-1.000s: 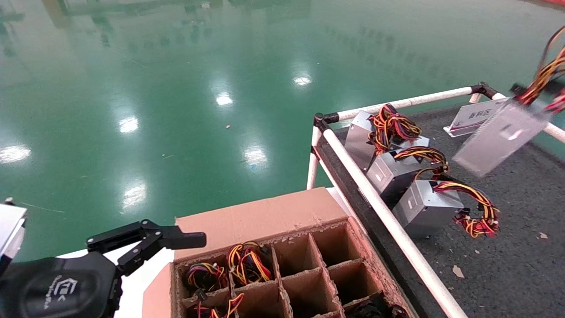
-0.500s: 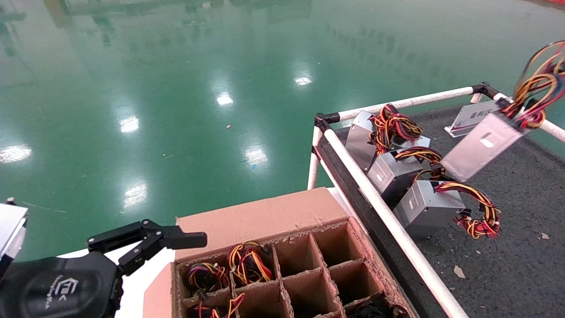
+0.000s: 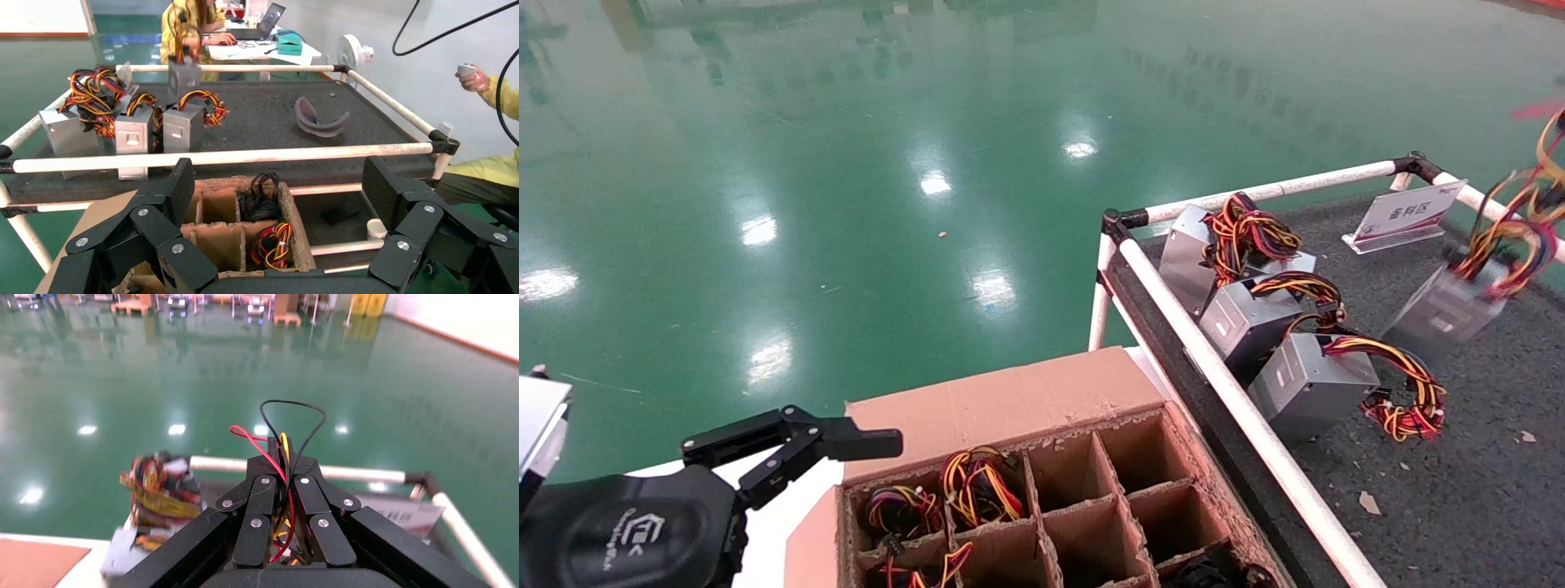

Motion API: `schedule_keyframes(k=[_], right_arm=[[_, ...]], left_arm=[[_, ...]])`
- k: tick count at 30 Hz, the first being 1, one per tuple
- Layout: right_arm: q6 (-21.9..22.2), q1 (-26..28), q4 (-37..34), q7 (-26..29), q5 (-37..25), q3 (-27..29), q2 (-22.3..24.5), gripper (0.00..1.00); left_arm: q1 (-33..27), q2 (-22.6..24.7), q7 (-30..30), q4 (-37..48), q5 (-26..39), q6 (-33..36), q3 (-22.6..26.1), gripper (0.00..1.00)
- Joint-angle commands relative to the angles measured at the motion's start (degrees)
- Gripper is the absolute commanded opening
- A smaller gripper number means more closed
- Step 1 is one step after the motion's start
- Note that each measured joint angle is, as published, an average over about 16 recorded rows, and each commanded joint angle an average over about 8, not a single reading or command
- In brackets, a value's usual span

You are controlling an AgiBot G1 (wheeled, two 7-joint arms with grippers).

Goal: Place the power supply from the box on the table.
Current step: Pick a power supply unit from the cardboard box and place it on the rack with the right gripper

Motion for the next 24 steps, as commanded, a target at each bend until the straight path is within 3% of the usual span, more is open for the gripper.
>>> schedule_keyframes(k=[1, 13, 24], right_arm=[[-0.04, -0.96, -0.67, -0.64, -0.19, -0.14, -0.20, 0.00], [-0.86, -4.06, -1.15, -1.51, 1.51, 1.11, -5.37, 0.00], [4.16, -4.23, -0.85, -2.13, 2.74, 1.97, -9.82, 0.00]], left_arm=[[0.00, 0.00, 0.00, 0.00, 0.00, 0.00, 0.00, 1.00], [0.00, -0.01, 0.01, 0.00, -0.01, -0.01, 0.01, 1.00], [-0.01, -0.01, 0.01, 0.00, -0.02, -0.01, 0.02, 1.00]])
